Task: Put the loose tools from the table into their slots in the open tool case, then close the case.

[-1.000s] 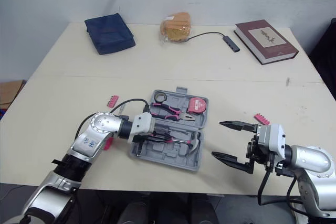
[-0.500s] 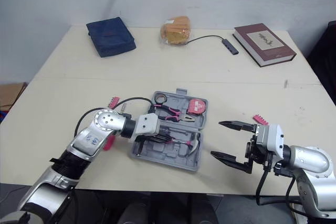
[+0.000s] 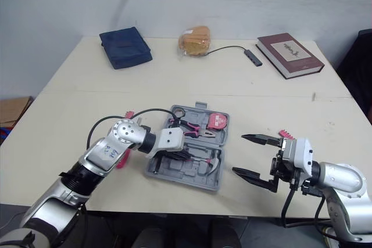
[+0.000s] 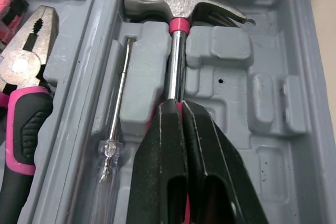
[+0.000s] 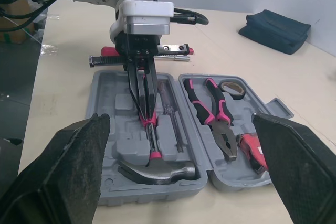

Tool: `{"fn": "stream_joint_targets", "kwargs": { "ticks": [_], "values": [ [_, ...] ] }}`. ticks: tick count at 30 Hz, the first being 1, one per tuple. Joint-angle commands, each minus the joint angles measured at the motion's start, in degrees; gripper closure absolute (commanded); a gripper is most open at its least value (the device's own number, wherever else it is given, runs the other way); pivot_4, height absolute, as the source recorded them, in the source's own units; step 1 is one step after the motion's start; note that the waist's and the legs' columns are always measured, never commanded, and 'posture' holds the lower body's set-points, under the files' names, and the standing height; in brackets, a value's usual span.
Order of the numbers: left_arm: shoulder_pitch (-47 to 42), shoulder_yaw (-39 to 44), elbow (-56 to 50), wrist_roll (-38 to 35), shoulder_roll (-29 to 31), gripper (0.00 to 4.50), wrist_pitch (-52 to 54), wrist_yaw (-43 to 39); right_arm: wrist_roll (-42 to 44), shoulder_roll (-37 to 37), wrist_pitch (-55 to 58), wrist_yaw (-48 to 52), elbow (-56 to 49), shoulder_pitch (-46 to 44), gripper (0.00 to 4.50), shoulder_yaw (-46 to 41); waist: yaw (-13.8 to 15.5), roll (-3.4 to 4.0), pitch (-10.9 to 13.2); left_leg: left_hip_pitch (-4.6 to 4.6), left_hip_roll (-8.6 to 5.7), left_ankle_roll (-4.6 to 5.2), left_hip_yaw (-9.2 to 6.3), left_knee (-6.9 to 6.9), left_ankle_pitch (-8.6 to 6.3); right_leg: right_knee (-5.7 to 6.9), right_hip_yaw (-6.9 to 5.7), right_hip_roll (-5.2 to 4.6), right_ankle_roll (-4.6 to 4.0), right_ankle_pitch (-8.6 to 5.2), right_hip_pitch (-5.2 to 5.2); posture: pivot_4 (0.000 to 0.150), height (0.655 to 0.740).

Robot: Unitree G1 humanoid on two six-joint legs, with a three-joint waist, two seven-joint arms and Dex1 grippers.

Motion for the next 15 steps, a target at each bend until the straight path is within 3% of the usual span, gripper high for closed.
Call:
{"fn": "stream_joint_targets", "kwargs": {
  "ticks": [1,8,12,15],
  "values": [
    [2.8,3.1,0.5,-4.6,-0.8,4.46,-4.4,-1.7,0.6,-0.1,-1.8,0.5,-0.4,0.3,0.0,-1.9,0.0,-0.03,0.1,-0.03,0.0,0.0,-0.03,0.0,0.0,0.0,-0.02,-0.02,-0.01,0.0,-0.06,0.15,0.74],
    [4.1,12.2,-2.5,-12.4,1.6,4.46,-13.8,-5.8,0.0,-2.3,-4.7,2.7,5.8,-1.1,0.0,-5.9,0.0,0.07,0.5,-1.09,-0.04,-0.04,-0.19,0.28,0.1,0.25,-0.2,-0.08,0.04,0.03,-1.24,0.15,0.74],
    [11.4,32.7,-3.6,-22.6,6.8,3.28,-15.1,-2.6,-1.1,-7.3,-8.9,5.8,16.8,-3.0,0.0,-12.9,-0.7,0.19,1.0,-1.07,-0.05,0.0,-0.13,0.3,0.09,0.28,-0.17,-0.07,0.06,0.04,-1.23,0.15,0.74],
    [19.5,41.6,-1.9,-22.9,10.2,1.73,-18.2,-0.4,-2.3,-7.9,-13.2,6.6,22.9,-3.4,0.0,-15.3,-1.5,0.26,1.2,-1.05,0.0,-0.01,-0.17,0.24,0.09,0.28,-0.26,-0.04,0.02,0.02,-1.24,0.15,0.74]
  ]
}}
